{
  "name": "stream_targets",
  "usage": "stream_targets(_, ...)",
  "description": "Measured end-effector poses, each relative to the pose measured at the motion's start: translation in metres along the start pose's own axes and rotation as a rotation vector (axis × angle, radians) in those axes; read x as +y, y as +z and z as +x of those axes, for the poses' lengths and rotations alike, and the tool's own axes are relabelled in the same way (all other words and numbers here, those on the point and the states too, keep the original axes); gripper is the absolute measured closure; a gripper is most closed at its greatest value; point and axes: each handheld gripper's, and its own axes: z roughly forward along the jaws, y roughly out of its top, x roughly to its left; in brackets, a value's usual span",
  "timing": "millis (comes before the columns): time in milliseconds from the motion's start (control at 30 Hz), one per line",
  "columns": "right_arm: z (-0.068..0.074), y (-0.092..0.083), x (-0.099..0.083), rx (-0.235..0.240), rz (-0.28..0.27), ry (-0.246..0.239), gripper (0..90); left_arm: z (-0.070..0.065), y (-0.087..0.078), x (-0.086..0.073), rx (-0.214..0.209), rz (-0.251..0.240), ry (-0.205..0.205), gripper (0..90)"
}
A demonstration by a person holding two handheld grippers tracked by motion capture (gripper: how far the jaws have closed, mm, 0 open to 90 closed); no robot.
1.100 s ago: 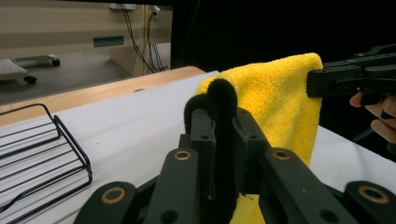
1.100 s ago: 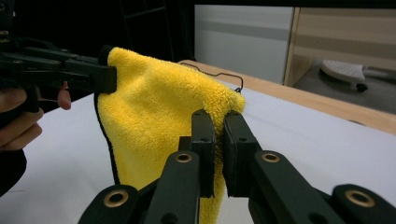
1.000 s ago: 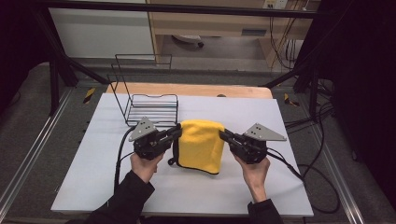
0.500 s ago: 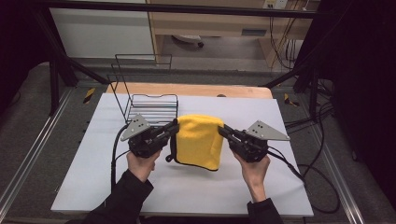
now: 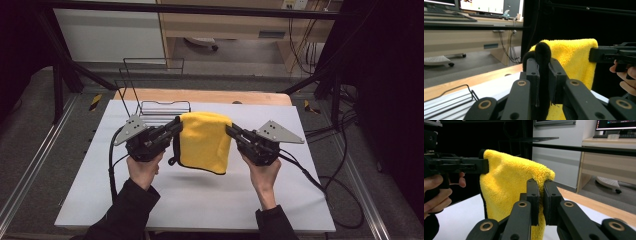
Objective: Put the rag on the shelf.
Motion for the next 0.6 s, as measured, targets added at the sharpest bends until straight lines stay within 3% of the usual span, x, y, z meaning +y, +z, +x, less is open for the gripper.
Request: stream_targets(600,0.020,0.047,0.036,0.017,-0.055,-0.041,84.9,0.036,-0.026,0.025,0.068,-0.116,-0.017,80.4)
